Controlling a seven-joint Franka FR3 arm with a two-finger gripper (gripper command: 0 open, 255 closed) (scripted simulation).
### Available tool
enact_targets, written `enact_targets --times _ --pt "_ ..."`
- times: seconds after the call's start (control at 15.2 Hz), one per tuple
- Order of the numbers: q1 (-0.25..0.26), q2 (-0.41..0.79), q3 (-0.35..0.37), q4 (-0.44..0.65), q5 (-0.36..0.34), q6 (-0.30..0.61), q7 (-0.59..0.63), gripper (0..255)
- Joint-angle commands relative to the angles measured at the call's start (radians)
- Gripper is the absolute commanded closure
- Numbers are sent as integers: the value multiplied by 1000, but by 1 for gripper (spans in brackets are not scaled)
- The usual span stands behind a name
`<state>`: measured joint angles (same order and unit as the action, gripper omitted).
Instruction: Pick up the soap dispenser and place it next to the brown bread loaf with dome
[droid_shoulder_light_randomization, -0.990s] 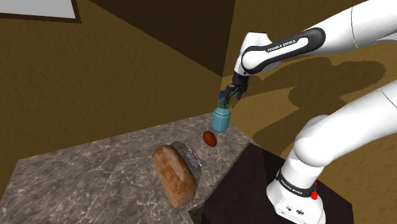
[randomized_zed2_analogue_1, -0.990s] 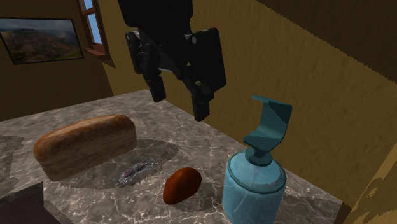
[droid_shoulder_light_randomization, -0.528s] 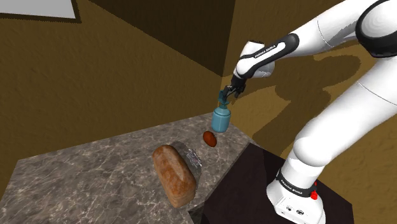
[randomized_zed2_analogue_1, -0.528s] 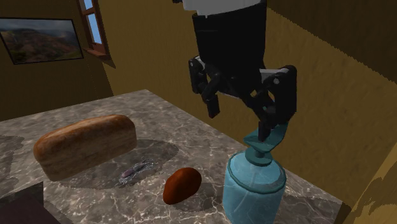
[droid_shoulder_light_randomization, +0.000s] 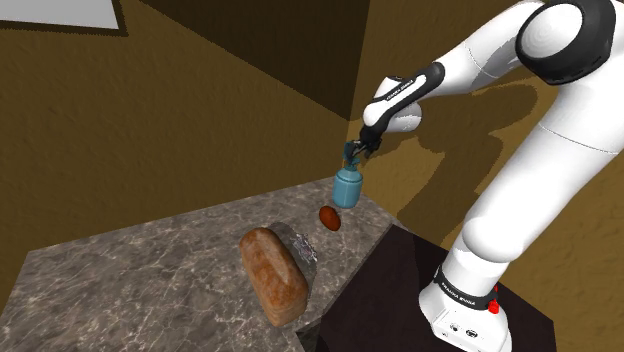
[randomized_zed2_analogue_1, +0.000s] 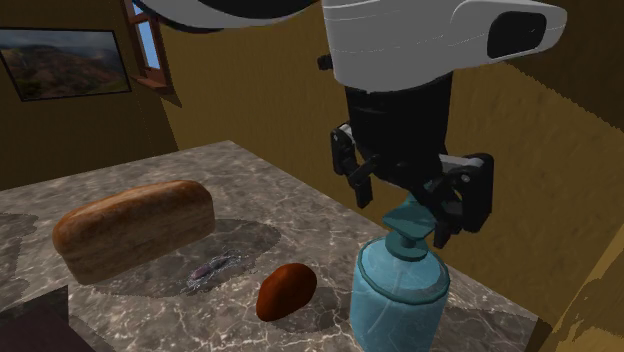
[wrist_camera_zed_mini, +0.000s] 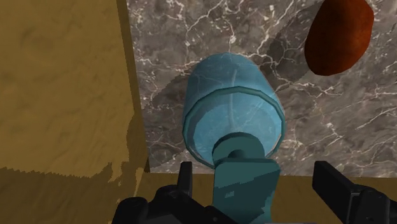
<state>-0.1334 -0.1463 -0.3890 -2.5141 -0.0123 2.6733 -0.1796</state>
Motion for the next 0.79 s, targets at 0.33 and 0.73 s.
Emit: enact_targets --times 0.33,0.73 --pt "9 37 -7 -2 28 37 -22 0" --pt "9 36 -7 -2 28 37 -22 255"
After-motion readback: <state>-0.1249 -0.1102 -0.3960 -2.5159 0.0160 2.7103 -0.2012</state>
